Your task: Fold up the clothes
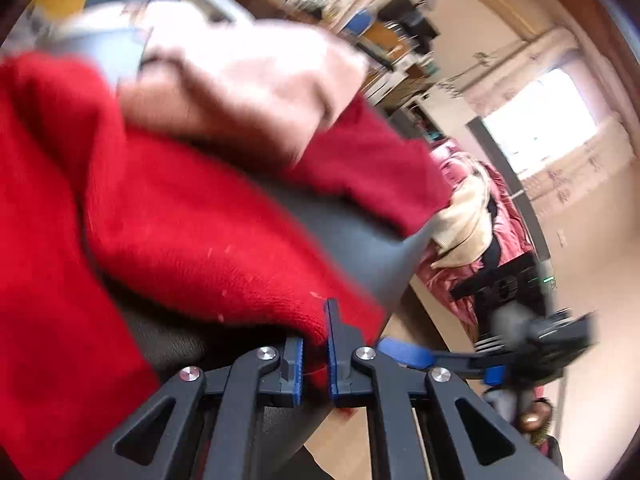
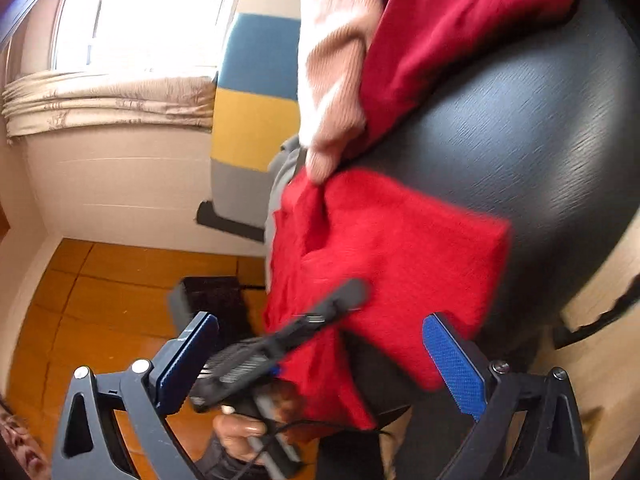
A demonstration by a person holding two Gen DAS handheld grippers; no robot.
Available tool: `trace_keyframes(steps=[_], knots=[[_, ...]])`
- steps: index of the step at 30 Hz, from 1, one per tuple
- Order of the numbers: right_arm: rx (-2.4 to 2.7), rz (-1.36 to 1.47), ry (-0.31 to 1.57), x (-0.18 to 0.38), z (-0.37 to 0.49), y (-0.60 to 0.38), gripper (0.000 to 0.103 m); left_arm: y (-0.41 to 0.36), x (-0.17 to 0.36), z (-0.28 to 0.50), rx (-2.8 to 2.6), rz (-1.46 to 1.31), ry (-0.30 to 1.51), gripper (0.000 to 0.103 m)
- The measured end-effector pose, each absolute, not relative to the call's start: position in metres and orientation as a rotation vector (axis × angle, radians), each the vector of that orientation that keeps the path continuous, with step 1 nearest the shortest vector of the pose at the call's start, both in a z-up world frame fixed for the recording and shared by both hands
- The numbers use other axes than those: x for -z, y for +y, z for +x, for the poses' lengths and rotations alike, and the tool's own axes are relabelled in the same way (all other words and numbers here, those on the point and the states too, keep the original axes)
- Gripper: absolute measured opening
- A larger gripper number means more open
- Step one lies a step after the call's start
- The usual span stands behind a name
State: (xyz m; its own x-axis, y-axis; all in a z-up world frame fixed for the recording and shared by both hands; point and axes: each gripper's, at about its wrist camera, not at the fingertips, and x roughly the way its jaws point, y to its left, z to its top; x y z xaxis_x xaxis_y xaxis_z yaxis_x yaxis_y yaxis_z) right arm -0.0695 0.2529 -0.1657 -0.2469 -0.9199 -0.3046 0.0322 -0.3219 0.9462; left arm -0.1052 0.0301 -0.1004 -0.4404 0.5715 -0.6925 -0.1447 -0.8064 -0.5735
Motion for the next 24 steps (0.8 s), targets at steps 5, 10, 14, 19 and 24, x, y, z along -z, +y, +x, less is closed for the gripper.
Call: trace_keyframes(steps=[5,10,14,19,24], knots=[[1.721,1.304,-1.020,0.158,-0.069,0.238,0.103,-0.037,0.029,-0.101,-2.345,-1.199,-0.534,0.007],[1.726,1.350,-0.871,0.154,-0.066,0.201,0.103,-0.126,-0.018,-0.079,-2.465,-1.217,-0.406,0.007],[1.689,1.353,-0.745,0.147,-0.064,0.158,0.103,-0.179,-0.018,-0.057,-2.557,-1.370,-0.296,0.007],[1.626,1.330,-0.538,0.136,-0.056,0.090,0.103,-0.245,0.009,-0.034,-2.663,-1.577,-0.258,0.013],[1.658,1.313,-0.351,0.139,-0.051,0.031,0.103,-0.307,0.032,0.010,-2.746,-1.607,-0.461,0.020]])
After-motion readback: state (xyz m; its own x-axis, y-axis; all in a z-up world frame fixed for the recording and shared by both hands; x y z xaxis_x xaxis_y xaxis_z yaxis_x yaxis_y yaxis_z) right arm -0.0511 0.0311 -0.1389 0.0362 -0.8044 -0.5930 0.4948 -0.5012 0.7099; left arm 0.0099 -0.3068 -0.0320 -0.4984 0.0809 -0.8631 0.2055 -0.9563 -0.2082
